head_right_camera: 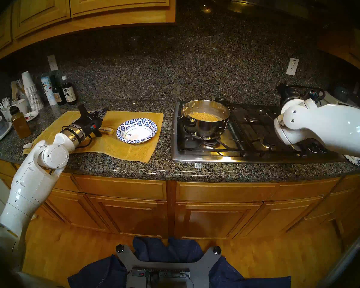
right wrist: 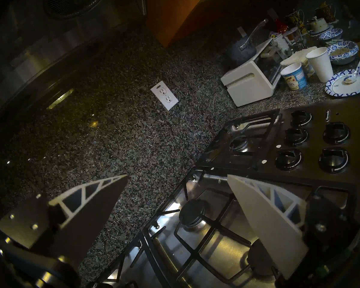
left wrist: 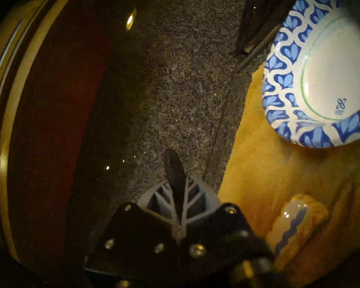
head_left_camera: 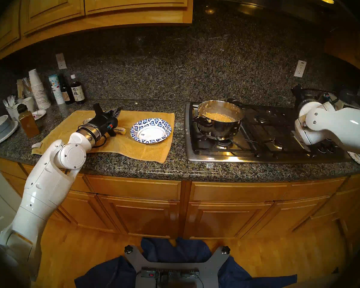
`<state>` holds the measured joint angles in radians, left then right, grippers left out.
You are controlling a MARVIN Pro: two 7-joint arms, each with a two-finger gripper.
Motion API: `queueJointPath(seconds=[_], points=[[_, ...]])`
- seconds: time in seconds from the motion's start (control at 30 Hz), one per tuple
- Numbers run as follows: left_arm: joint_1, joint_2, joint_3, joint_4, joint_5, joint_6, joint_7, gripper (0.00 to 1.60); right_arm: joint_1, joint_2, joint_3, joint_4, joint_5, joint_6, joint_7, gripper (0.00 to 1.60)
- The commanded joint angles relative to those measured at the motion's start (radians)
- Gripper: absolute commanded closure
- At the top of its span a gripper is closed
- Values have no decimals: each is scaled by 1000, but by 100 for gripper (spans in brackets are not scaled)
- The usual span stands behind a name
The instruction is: Scoop oatmeal into bowl
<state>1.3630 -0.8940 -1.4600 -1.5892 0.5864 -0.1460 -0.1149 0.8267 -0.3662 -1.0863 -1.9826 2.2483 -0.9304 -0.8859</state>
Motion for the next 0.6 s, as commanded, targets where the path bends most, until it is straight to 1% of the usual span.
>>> queueJointPath(seconds=[0.0, 0.13, 0.27, 0.47, 0.5, 0.53, 0.57], points=[[-32, 1, -37, -85, 16, -12, 65, 160, 32, -6, 22, 3, -13, -4, 10, 0], [-47, -6, -39, -101, 19, -14, 73, 160, 32, -6, 22, 3, -12, -5, 11, 0], [-78, -32, -25, -126, 1, -19, 64, 160, 31, -7, 22, 4, -11, -5, 10, 0], [-128, -92, 25, -205, -45, -42, 36, 160, 29, -9, 21, 4, -8, -6, 9, 0], [-128, -92, 25, -205, -45, -42, 36, 160, 29, -9, 21, 4, -8, -6, 9, 0], [-137, -104, 35, -214, -52, -49, 34, 160, 29, -9, 21, 4, -7, -6, 9, 0], [-151, -124, 54, -247, -76, -47, 20, 160, 29, -10, 21, 5, -6, -7, 9, 0]])
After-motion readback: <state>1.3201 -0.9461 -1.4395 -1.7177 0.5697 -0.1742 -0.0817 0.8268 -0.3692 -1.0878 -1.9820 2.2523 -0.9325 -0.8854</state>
